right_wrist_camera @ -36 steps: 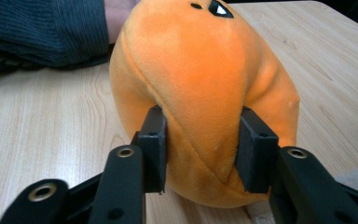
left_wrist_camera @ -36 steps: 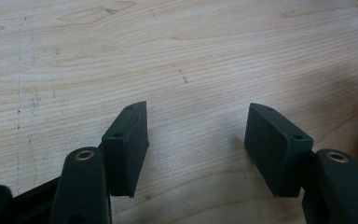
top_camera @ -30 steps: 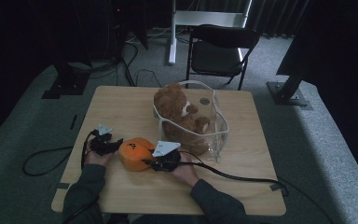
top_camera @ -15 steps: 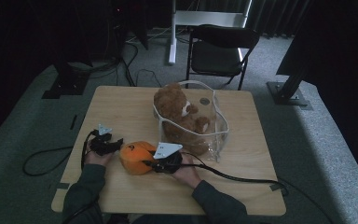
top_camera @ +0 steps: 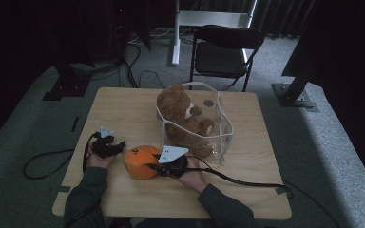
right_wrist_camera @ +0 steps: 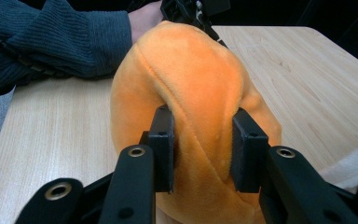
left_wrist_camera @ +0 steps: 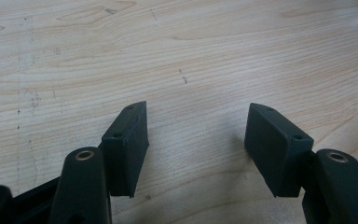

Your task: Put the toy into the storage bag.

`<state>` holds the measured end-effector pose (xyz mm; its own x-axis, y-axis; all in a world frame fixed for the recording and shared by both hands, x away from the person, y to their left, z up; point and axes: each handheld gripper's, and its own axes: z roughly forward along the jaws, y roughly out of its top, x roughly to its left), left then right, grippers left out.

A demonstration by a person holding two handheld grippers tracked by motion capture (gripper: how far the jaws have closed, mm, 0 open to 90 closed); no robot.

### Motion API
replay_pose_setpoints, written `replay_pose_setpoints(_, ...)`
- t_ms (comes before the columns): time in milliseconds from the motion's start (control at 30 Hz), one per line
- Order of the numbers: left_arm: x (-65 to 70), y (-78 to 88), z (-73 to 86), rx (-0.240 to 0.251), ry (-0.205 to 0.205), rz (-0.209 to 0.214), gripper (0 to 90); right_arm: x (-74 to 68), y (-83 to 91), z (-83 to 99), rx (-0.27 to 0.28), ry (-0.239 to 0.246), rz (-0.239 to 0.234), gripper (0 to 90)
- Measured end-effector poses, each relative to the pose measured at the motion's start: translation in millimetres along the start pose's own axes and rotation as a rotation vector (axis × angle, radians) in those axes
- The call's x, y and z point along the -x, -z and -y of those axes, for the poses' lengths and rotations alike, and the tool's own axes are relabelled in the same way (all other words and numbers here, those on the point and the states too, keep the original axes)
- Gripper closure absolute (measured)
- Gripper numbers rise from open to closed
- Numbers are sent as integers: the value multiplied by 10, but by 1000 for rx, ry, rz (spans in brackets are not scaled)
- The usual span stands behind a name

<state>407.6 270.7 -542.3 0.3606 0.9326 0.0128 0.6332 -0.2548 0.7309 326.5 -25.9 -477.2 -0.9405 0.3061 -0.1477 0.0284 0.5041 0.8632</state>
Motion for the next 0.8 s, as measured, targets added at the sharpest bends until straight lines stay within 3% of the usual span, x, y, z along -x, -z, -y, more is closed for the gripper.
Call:
replay_pose_setpoints(567, 0, 0, 0, 0, 0, 0, 403, -34, 183, -3, -9, 13, 8, 674)
replay_pose_setpoints(800, 0, 0, 0, 0, 0, 0, 403, -77, 370, -38, 5, 34, 25, 677)
